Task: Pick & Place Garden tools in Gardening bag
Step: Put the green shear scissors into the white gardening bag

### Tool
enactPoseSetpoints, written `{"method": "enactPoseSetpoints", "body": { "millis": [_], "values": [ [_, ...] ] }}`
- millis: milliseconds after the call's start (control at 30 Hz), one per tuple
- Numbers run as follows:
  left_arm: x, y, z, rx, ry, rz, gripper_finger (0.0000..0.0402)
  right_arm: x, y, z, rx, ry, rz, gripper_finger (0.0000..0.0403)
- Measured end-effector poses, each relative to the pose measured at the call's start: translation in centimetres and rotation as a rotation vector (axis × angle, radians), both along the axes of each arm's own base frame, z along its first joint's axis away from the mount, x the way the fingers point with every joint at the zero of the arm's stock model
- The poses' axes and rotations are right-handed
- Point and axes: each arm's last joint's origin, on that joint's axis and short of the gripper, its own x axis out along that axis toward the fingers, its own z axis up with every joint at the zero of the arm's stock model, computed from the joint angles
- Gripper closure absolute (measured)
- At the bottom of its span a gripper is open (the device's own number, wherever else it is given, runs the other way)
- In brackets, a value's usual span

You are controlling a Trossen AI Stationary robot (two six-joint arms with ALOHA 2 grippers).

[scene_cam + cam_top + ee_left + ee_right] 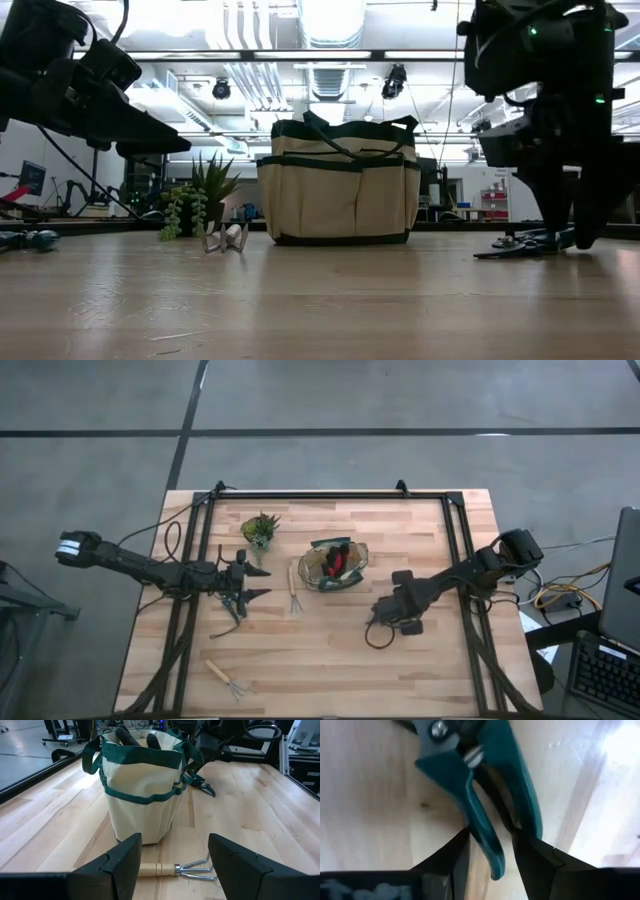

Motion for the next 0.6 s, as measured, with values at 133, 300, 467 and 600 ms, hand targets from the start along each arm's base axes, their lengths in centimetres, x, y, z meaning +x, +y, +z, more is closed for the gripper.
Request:
{"method": "enactPoseSetpoints", "body": {
  "millis": [133,300,467,600],
  "values": [
    [0.0,0.0,0.0,0.000,0.000,0.000,0.0168,-0.2,0.0,-0.2,0.011,0.027,0.069,0.0311],
    [0.0,0.0,0.0,0.000,0.001,0.000,0.0168,-0.2,0.0,-0.1,0.012,0.040,0.135,0.0370],
    [0.0,0.0,0.0,0.000,0.001,0.000,0.0168,-0.1,0.0,0.6,-0.010,0.075,0.144,0.0365],
    [0.0,0.0,0.0,0.000,0.001,0.000,0.0168,-0.1,-0.1,1.2,-0.015,0.109,0.179,0.0358]
  ]
}}
